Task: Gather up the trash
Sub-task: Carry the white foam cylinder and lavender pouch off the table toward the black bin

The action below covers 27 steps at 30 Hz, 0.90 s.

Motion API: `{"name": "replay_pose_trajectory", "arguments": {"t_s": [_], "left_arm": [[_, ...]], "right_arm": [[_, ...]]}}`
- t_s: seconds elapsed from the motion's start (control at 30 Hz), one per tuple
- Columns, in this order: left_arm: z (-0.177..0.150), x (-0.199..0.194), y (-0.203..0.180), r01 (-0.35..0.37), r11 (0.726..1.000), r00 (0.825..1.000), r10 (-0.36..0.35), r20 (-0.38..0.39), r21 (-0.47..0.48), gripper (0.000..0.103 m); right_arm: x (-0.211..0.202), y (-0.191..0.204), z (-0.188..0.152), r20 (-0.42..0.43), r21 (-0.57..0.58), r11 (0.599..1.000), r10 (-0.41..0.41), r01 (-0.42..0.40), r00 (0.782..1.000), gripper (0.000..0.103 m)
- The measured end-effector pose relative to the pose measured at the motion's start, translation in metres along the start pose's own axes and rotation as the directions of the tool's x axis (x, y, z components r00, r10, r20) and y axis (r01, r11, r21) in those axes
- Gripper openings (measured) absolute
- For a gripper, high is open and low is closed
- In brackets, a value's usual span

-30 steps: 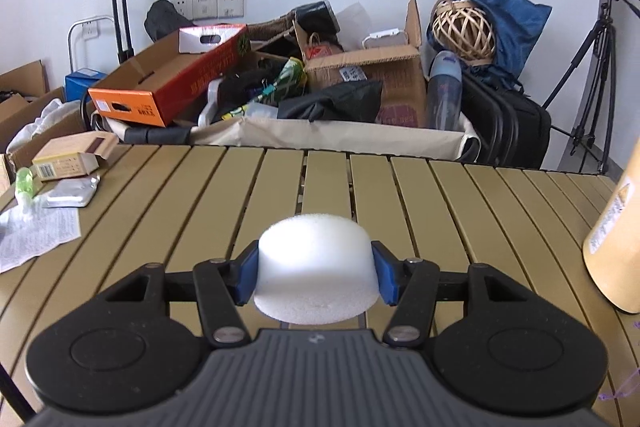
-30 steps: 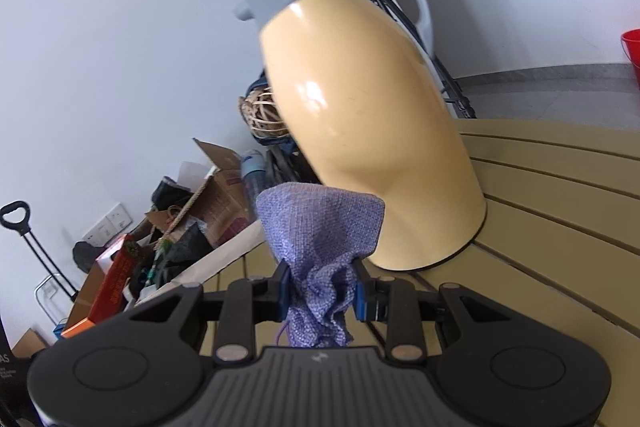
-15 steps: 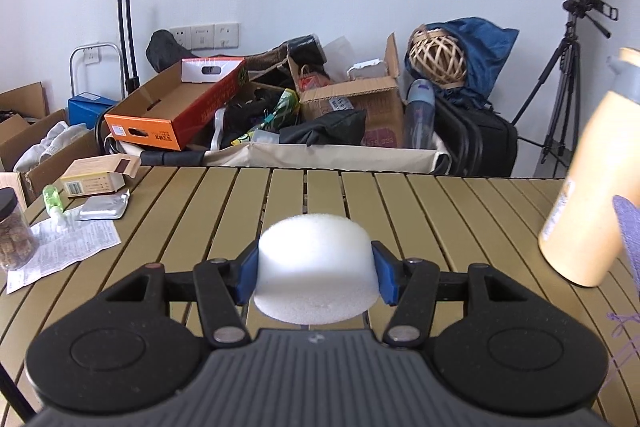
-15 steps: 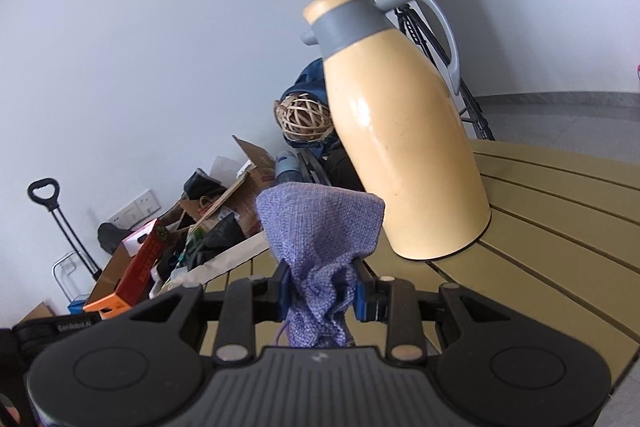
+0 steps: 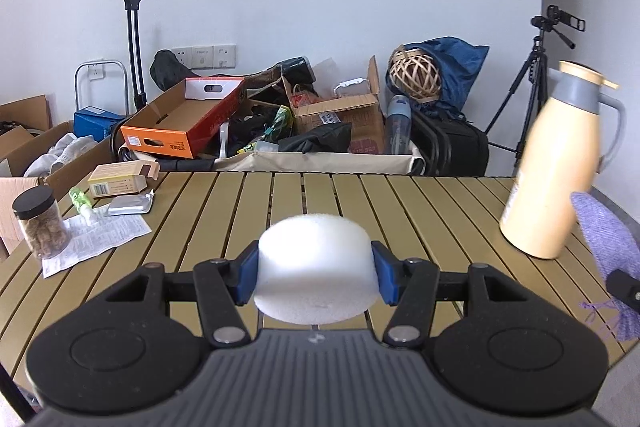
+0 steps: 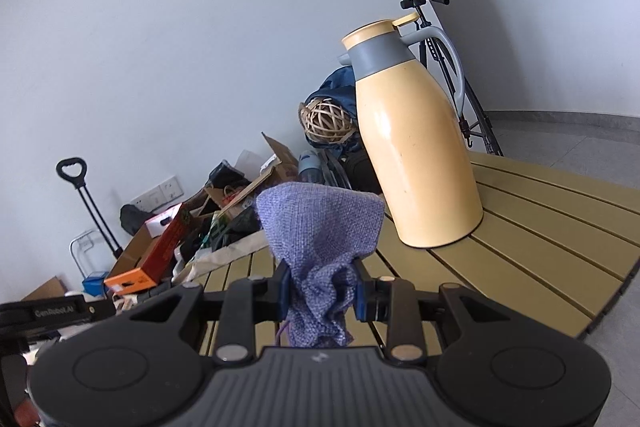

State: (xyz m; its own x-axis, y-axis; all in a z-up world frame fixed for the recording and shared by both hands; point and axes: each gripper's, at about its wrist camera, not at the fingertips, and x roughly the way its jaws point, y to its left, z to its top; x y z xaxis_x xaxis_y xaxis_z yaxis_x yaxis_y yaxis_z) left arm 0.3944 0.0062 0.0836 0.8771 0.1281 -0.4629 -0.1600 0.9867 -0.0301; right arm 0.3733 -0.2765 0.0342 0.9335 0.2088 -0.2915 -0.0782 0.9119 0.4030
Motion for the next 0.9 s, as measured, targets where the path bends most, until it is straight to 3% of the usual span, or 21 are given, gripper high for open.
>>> {"name": "replay_pose_trajectory", "arguments": {"t_s": [0.57, 0.9], "left_arm": [[-0.061, -0.096, 0.02, 0.066, 0.998, 0.998, -0.066, 0.01, 0.012, 0.058], [-0.1, -0.129, 0.034, 0.117, 0.993, 0.993, -0.117, -0.021, 0.031, 0.058]], "right_arm": [[-0.096, 0.028, -0.018, -0.038, -0.182, 0.983, -0.003, -0.004, 0.999, 0.028], [-0.125, 0.047, -0.046, -0.103, -0.266, 0.964, -0.002, -0.025, 0.995, 0.028]]}}
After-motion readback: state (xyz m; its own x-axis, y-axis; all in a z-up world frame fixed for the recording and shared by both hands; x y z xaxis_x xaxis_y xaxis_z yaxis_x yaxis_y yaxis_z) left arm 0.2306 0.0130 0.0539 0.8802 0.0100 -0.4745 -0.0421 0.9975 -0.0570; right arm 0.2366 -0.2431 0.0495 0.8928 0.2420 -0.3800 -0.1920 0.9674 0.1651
